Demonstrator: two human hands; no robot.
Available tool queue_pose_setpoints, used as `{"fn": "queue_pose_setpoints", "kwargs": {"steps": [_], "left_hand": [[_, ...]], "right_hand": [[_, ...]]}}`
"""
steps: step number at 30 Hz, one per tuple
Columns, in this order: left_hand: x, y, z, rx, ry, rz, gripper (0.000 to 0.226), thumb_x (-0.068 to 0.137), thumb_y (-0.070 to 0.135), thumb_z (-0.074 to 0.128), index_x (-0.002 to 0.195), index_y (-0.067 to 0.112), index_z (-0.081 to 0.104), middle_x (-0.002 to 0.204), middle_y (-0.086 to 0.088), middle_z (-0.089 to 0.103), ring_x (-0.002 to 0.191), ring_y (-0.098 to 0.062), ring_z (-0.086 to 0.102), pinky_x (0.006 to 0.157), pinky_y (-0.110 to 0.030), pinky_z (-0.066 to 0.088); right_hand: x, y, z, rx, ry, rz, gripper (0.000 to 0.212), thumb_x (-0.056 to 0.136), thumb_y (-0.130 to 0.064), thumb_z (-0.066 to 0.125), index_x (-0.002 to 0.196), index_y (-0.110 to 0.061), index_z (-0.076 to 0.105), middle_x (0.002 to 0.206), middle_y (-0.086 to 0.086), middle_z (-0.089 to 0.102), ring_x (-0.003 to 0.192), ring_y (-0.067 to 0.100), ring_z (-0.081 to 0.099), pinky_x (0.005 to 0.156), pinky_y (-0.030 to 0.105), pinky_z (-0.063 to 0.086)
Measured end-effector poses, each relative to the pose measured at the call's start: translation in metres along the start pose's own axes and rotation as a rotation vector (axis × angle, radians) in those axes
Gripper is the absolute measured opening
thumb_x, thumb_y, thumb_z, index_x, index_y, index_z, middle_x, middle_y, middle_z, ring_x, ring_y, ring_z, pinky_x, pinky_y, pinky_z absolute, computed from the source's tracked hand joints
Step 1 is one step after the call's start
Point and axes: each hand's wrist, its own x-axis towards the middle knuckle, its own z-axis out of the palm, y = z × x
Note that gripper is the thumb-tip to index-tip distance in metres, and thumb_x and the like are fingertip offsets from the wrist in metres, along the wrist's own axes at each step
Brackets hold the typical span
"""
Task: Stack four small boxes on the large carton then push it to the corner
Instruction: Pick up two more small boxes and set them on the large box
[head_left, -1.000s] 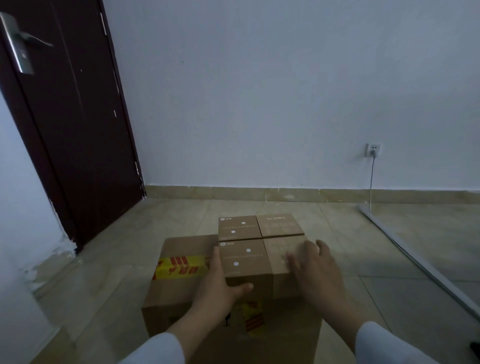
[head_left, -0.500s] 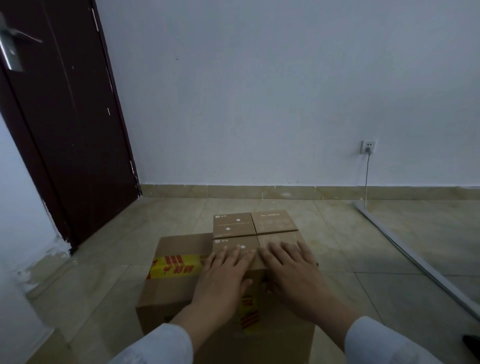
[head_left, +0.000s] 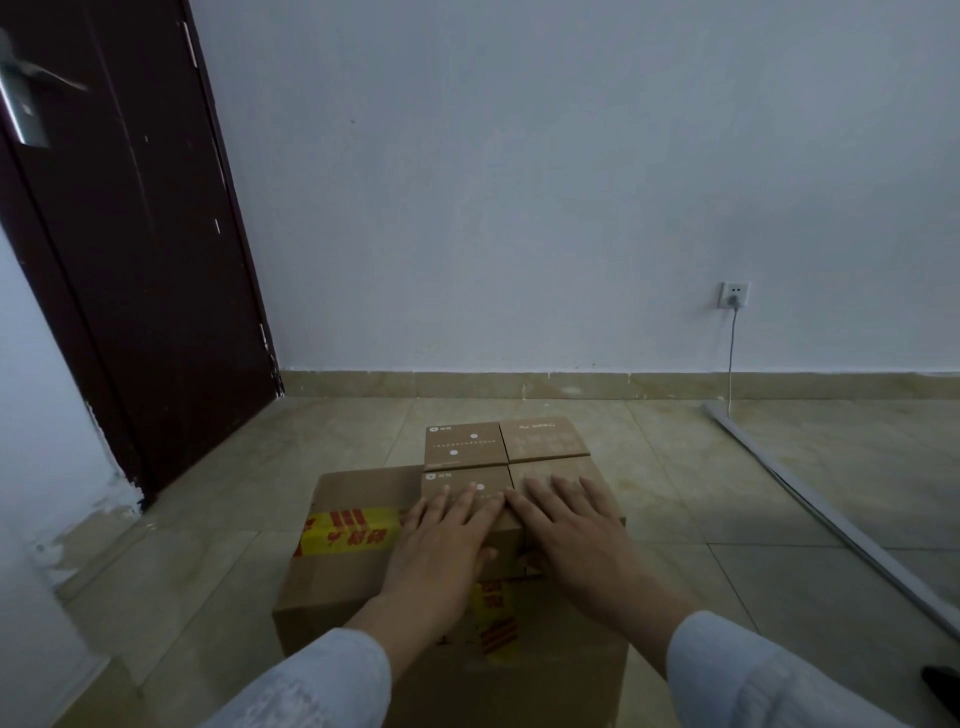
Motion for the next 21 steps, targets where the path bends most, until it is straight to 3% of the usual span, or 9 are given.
{"fn": "queue_pose_setpoints", "kwargs": {"steps": [6, 9, 12, 14, 16, 18, 21], "left_hand": [[0.002, -0.002, 0.002, 0.010, 0.014, 0.004, 0.059, 0.097, 0.036, 0.035, 0.146, 0.037, 0.003, 0.160, 0.004, 0.004, 0.147, -0.022, 0.000, 0.119, -0.039, 0.001], [0.004, -0.003, 0.003, 0.012, 0.026, 0.013, 0.059, 0.097, 0.036, 0.034, 0.146, 0.037, 0.002, 0.160, 0.004, 0.004, 0.146, -0.022, 0.000, 0.119, -0.039, 0.001], [0.005, -0.002, 0.004, 0.011, 0.049, 0.011, 0.059, 0.097, 0.037, 0.034, 0.146, 0.037, 0.001, 0.160, 0.003, 0.003, 0.146, -0.022, -0.002, 0.118, -0.038, -0.001], [0.003, -0.002, 0.005, -0.007, 0.091, 0.008, 0.062, 0.096, 0.038, 0.035, 0.145, 0.038, -0.002, 0.160, 0.002, -0.003, 0.146, -0.020, -0.008, 0.117, -0.036, -0.005], [-0.003, -0.004, 0.007, -0.056, 0.156, -0.007, 0.070, 0.093, 0.043, 0.039, 0.143, 0.039, -0.012, 0.158, 0.003, -0.014, 0.143, -0.017, -0.017, 0.114, -0.032, -0.010], [-0.015, -0.009, 0.010, -0.118, 0.204, -0.031, 0.084, 0.089, 0.049, 0.044, 0.136, 0.040, -0.024, 0.153, 0.006, -0.022, 0.140, -0.013, -0.021, 0.112, -0.031, -0.011], [-0.037, -0.019, 0.021, -0.182, 0.206, -0.115, 0.102, 0.081, 0.058, 0.050, 0.134, 0.034, -0.034, 0.149, 0.009, -0.027, 0.140, -0.011, -0.019, 0.112, -0.032, -0.008]], "right_hand": [[0.002, 0.001, 0.003, -0.024, 0.069, -0.025, 0.073, 0.053, -0.050, 0.078, 0.119, -0.024, 0.061, 0.112, 0.002, 0.071, 0.099, 0.026, 0.069, 0.084, 0.044, 0.052], [0.003, 0.002, 0.006, -0.011, 0.126, -0.027, 0.055, 0.071, -0.047, 0.050, 0.119, -0.024, 0.061, 0.112, 0.001, 0.071, 0.099, 0.025, 0.069, 0.083, 0.043, 0.052], [0.002, 0.003, 0.007, -0.002, 0.106, -0.003, 0.061, 0.072, -0.048, 0.034, 0.125, -0.024, 0.053, 0.118, 0.001, 0.069, 0.105, 0.026, 0.067, 0.093, 0.044, 0.048], [-0.002, 0.004, 0.011, -0.020, 0.135, -0.013, 0.064, 0.076, -0.049, 0.038, 0.133, -0.021, 0.044, 0.130, 0.004, 0.061, 0.118, 0.029, 0.059, 0.108, 0.046, 0.032], [-0.013, 0.003, 0.013, 0.007, 0.164, -0.039, 0.073, 0.081, -0.051, 0.044, 0.144, -0.018, 0.030, 0.146, 0.007, 0.043, 0.133, 0.032, 0.041, 0.109, 0.045, 0.015], [-0.032, -0.004, 0.018, 0.059, 0.191, -0.062, 0.078, 0.084, -0.050, 0.044, 0.149, -0.019, 0.014, 0.154, 0.006, 0.024, 0.140, 0.030, 0.023, 0.111, 0.044, 0.010], [-0.066, -0.010, 0.031, 0.092, 0.179, -0.072, 0.078, 0.082, -0.051, 0.038, 0.148, -0.020, 0.011, 0.153, 0.002, 0.020, 0.143, 0.026, 0.014, 0.112, 0.043, 0.008]]}}
